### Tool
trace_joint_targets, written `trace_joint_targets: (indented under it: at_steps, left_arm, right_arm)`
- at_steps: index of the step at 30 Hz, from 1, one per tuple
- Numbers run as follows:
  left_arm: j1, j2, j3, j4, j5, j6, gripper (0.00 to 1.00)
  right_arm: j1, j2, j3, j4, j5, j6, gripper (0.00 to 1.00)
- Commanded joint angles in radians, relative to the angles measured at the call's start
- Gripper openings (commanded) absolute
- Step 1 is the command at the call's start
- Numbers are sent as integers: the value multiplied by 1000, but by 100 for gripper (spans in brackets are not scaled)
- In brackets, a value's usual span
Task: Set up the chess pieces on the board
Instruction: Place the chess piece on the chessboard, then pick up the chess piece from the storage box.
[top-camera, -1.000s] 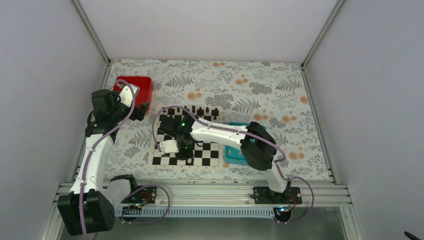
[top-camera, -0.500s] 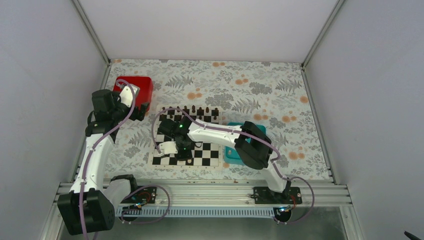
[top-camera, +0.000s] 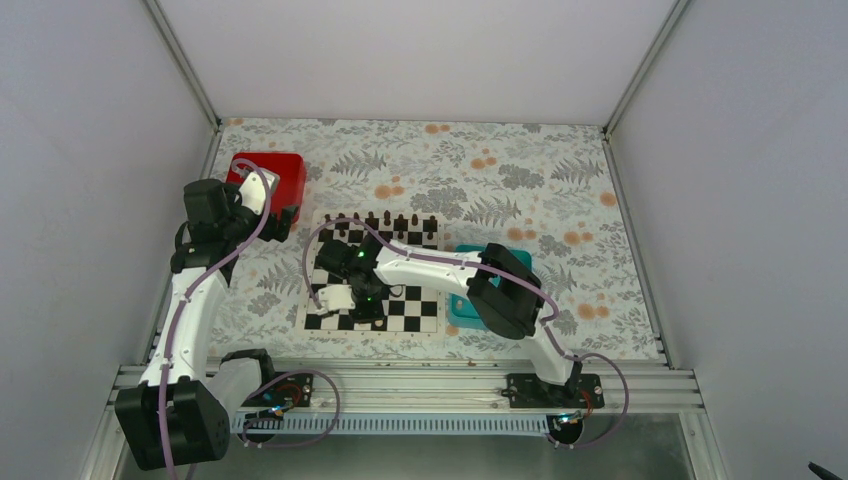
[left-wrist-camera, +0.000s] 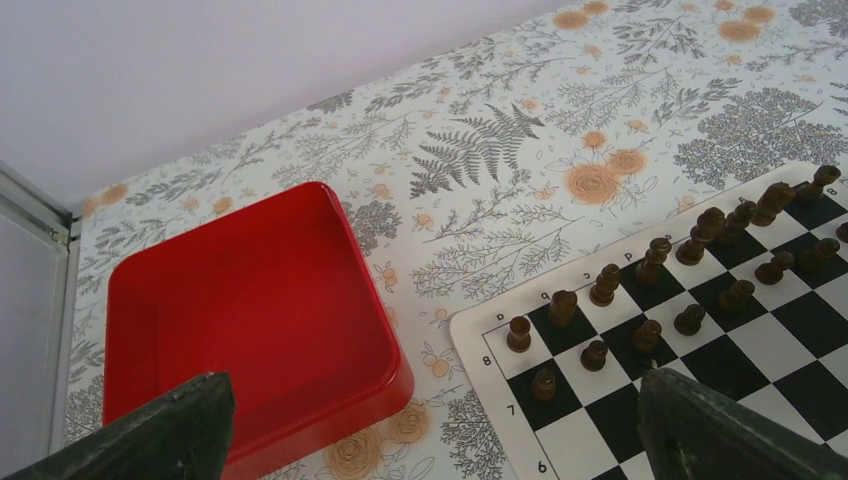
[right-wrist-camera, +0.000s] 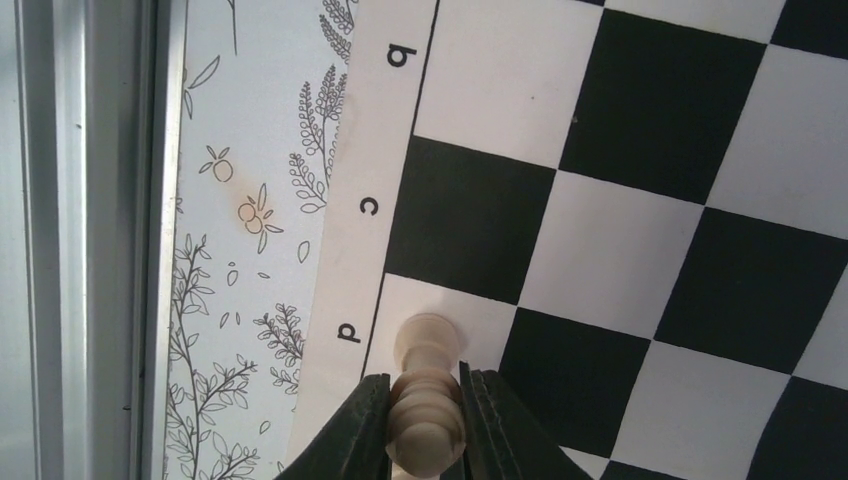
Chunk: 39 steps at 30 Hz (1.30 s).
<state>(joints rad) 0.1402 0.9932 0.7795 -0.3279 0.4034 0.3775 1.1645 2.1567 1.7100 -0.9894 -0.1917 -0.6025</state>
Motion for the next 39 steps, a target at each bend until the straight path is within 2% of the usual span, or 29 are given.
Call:
trace_joint_targets:
  at_steps: [1,5,12,18,27,31,39]
  left_arm:
    - [6,-4,-9,18,20,4,100]
    - [6,-2,-12,20,18,6,100]
    - [6,-10,-8,18,18,2,100]
    - [6,-20,-2,14,18,1,100]
    - [10,-27,-7,15,29,-1,100]
    - [10,-26,-7,17,35,-2,100]
    - [10,-36,-8,12,39,-3,100]
  right_arm:
    - [10,-12,-21,6,5,-12,23]
    - [9,-59,-21,-6,26,-9,38]
    - [-41,-198,-24,-32,50,0,49]
    - [-191,-367,-101,-28,57,-1,49]
    - [-591,-774,-442,40,-5,-46,49]
    - [-748,-878,-588,57,-35,-89,49]
    - [-830,-925,-848,204,13,-96,46]
